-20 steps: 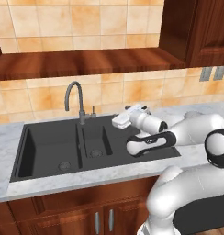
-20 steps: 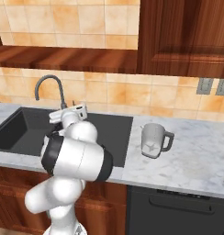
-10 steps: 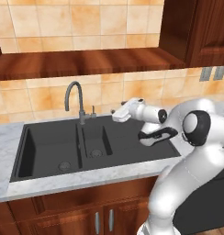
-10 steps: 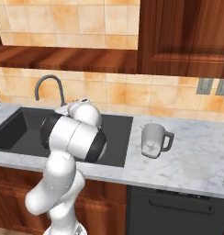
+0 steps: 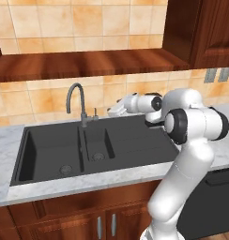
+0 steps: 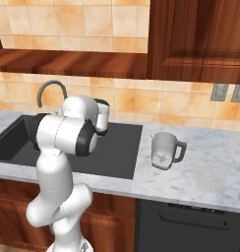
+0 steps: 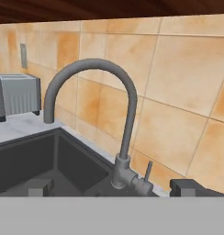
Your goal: Turn on the sink faucet and place the jug under the water for a few seconds to fill it up.
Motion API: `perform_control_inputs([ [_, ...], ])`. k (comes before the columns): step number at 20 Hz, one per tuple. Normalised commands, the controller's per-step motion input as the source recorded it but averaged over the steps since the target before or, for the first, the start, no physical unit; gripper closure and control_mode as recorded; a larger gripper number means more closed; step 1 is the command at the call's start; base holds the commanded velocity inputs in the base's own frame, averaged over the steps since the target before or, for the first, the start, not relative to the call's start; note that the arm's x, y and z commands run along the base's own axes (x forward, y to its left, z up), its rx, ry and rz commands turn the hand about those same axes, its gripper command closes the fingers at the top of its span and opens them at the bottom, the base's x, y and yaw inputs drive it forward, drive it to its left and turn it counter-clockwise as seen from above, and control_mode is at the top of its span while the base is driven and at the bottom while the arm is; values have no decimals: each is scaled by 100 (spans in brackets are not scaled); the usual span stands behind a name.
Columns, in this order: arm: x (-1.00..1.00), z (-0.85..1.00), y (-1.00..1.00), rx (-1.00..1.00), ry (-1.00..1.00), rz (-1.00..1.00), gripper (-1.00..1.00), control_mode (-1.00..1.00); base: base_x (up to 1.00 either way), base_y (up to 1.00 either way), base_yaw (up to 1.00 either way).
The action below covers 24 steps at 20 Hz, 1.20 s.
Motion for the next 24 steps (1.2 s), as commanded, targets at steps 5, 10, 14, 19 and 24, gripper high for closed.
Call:
perform_control_inputs([
  [5,2,-67,11,1,-1,12,-100,-100,0,0,0],
  [10,0,-60,0,8,-10,11,-100,-100,0,0,0],
  [14,0,-58,0,8,-15,12,-100,-100,0,0,0],
  [19,0,-74,-7,13,-21,11,-100,-100,0,0,0],
  [24,4,-67,-23,17,-16,8,-100,-100,0,0,0],
])
